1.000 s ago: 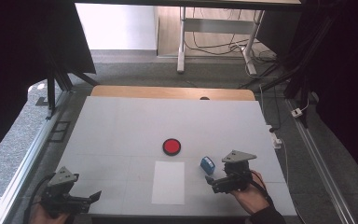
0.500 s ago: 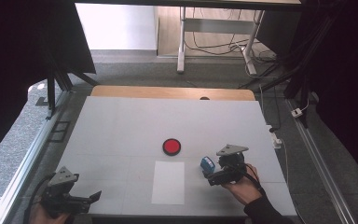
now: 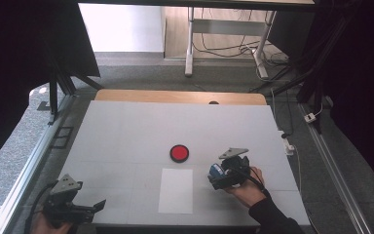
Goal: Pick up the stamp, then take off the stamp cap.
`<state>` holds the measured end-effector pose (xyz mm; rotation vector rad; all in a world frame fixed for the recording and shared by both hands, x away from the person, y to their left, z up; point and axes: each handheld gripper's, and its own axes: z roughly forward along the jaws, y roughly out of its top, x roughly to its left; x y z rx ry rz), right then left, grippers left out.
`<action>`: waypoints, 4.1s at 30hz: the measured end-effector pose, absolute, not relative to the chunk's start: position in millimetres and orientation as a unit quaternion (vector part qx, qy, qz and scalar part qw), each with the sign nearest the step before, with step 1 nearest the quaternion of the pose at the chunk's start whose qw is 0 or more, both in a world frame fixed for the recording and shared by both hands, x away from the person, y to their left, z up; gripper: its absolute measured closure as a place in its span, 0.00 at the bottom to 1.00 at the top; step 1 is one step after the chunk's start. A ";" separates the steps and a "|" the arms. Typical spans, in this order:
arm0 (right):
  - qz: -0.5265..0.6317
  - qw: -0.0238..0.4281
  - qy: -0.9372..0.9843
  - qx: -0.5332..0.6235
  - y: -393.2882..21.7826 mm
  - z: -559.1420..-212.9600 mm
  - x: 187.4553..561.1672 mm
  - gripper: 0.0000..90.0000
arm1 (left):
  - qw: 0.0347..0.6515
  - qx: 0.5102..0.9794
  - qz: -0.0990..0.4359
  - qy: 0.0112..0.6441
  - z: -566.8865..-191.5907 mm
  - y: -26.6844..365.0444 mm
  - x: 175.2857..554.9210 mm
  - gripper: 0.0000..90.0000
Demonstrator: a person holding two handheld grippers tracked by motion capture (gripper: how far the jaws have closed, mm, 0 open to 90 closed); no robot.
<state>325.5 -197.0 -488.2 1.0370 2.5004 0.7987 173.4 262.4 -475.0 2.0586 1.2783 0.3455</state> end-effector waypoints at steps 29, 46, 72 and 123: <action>0.280 0.138 0.882 0.353 -192.6 -478.7 327.4 0.79 | 0.332 0.799 0.137 0.482 -475.1 259.4 172.7 0.00; 0.319 0.130 0.878 0.332 -200.5 -465.4 325.1 0.79 | 0.336 0.790 0.129 0.496 -475.1 262.3 172.4 0.00; 0.405 0.115 0.868 0.263 -191.6 -423.4 314.1 0.79 | 0.345 0.794 0.096 0.491 -476.7 265.3 176.6 0.00; 0.457 0.059 0.878 0.133 -130.7 -395.5 309.6 0.79 | 0.376 0.802 0.084 0.456 -469.4 261.2 177.7 0.00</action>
